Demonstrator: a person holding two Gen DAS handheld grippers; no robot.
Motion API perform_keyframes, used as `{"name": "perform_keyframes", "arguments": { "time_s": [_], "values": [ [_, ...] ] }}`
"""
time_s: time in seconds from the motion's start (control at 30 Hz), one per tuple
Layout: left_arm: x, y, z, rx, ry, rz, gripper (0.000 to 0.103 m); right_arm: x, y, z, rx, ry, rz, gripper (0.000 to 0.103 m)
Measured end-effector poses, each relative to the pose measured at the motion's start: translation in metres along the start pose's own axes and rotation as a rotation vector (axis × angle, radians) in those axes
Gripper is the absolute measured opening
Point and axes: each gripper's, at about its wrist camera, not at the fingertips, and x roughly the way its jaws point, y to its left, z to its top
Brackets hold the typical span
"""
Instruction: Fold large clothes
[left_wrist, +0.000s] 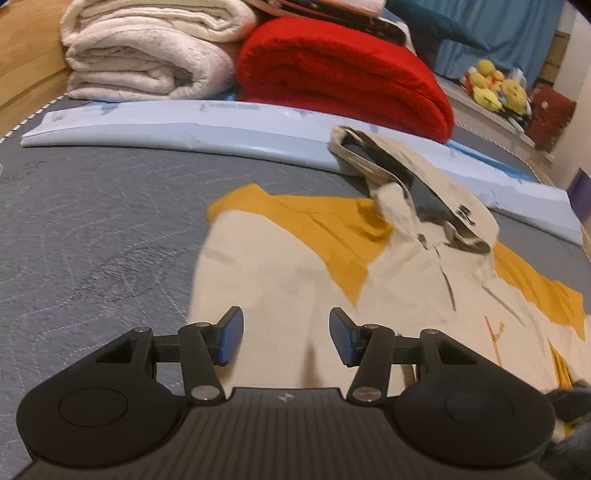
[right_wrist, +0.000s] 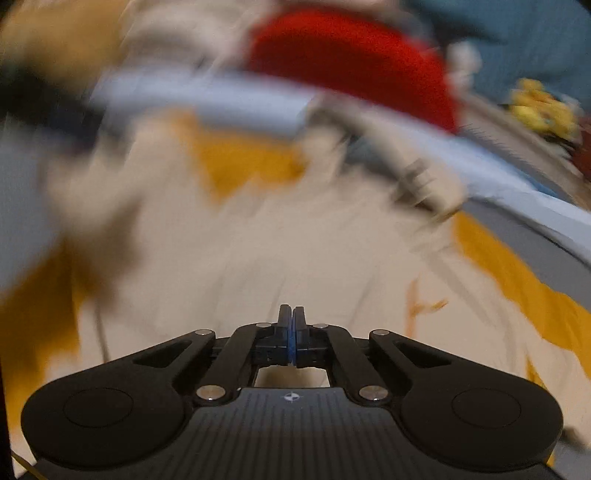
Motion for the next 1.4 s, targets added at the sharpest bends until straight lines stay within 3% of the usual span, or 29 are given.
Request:
{"name": "perform_keyframes", "arguments": {
  "time_s": [0.07,0.13,0.2,0.3,0.4,0.43,0.57,0.73,0.87,0.93,1.07,1.13,1.3,1.4],
  "values": [
    [-0.002,0.005,0.002,-0.014,-0.011,0.010,0.057,-0.018,-0.024,0.011,0.140,-0.106,-0.030,0.000],
    [-0.004,0.008,0.003,-0.023,-0.023,0.017,0.057,-0.026,-0.045,0.013,0.243,-0.171,-0.119,0.000],
    [-0.005,0.009,0.003,-0.019,-0.027,0.021,0.057,-0.022,-0.061,0.008,0.305,-0.144,-0.117,0.001],
    [-0.003,0.008,0.001,-0.010,-0.022,0.022,0.057,-0.001,-0.054,0.001,0.219,-0.019,0.002,0.007],
    [-0.002,0.008,0.001,-0.009,-0.017,0.021,0.057,0.008,-0.022,-0.008,0.048,0.010,0.031,0.044],
    [-0.002,0.009,0.001,-0.012,-0.017,0.019,0.057,0.010,-0.011,-0.010,0.000,0.014,0.048,0.050],
    [-0.002,0.011,0.002,-0.023,-0.015,0.013,0.057,0.019,0.027,-0.023,-0.199,0.056,0.082,0.050],
    [0.001,0.008,0.000,0.002,0.005,0.008,0.057,0.043,0.047,-0.040,-0.338,0.151,0.032,0.051],
    [0.001,0.014,0.006,-0.039,-0.009,0.016,0.057,0.044,0.056,-0.048,-0.473,0.137,-0.009,0.050],
    [0.002,0.014,0.007,-0.041,-0.003,0.016,0.057,0.043,0.054,-0.048,-0.461,0.135,-0.006,0.034],
    [-0.001,0.014,0.007,-0.033,-0.015,0.018,0.057,0.034,0.049,-0.045,-0.459,0.095,-0.016,0.018],
    [-0.003,0.017,0.008,-0.039,-0.024,0.024,0.057,0.023,0.038,-0.036,-0.398,0.038,-0.020,0.013],
    [-0.007,0.030,0.013,-0.079,-0.049,0.049,0.057,-0.029,-0.029,0.002,0.087,-0.243,0.020,0.012],
    [-0.008,0.038,0.015,-0.093,-0.056,0.061,0.057,-0.056,-0.077,0.005,0.353,-0.405,-0.018,0.011]
  ]
}}
